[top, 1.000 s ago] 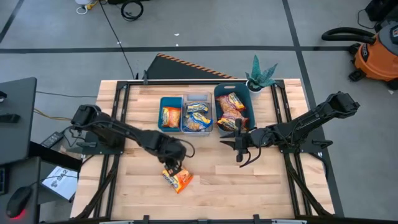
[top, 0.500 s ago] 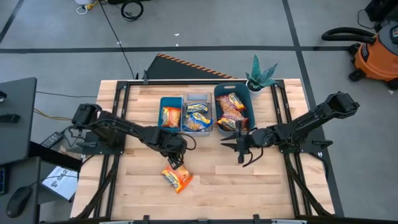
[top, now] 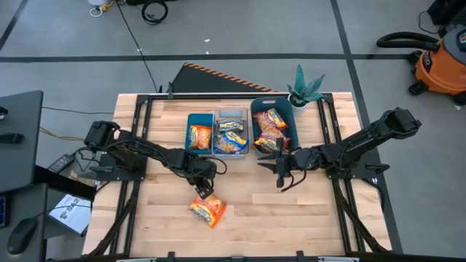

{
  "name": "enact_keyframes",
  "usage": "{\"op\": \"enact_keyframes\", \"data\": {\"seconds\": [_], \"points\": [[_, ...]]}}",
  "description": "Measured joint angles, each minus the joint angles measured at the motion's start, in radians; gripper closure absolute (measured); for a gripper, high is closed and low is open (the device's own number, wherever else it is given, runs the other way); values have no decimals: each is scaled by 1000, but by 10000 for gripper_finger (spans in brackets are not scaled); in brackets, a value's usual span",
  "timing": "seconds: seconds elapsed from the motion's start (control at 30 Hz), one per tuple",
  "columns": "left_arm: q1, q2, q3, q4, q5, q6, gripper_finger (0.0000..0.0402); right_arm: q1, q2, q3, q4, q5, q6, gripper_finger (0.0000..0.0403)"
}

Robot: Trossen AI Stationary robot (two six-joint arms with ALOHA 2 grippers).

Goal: Sort Maruchan noodles
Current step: Put the orange noodle pack into the blue bin

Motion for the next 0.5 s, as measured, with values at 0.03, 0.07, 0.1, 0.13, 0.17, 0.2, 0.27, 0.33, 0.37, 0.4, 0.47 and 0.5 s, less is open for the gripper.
{"op": "enact_keyframes", "data": {"seconds": [0.03, 0.07, 0.1, 0.13, 0.17, 0.2, 0.27, 0.33, 0.37, 0.4, 0.47, 0.5], "points": [[0, 0, 0, -4, 15, -9, 232, -3, 0, 0, 0, 0, 1, 324], [0, 0, -1, -8, 46, -14, 232, -5, 0, 0, 0, 0, 4, 324], [0, 0, -1, -9, 86, -22, 232, -7, 0, 0, 0, 0, 10, 324], [-3, 0, -1, -9, 128, -33, 232, -8, 0, 0, 0, 0, 13, 324], [-9, 0, -1, -10, 173, -39, 232, -8, 0, 0, 0, -1, 14, 324], [-15, 0, -1, -12, 216, -41, 232, -8, 0, 0, 0, 0, 14, 324], [-27, 0, -1, -12, 294, -62, 232, -8, 0, 0, 0, -1, 13, 324], [-43, -9, -1, -13, 334, -92, 232, -8, 0, 0, 0, -1, 12, 324], [-50, -13, 4, -16, 337, -95, 232, -8, 0, 0, 0, -1, 12, 324], [-58, -14, 15, -15, 329, -93, 232, -8, 0, 0, 0, -1, 12, 324], [-71, -14, 43, -11, 274, -64, 232, -8, 0, 0, 0, -1, 11, 324], [-79, -14, 57, 3, 222, -41, 232, -8, 0, 0, 0, -1, 10, 324]]}}
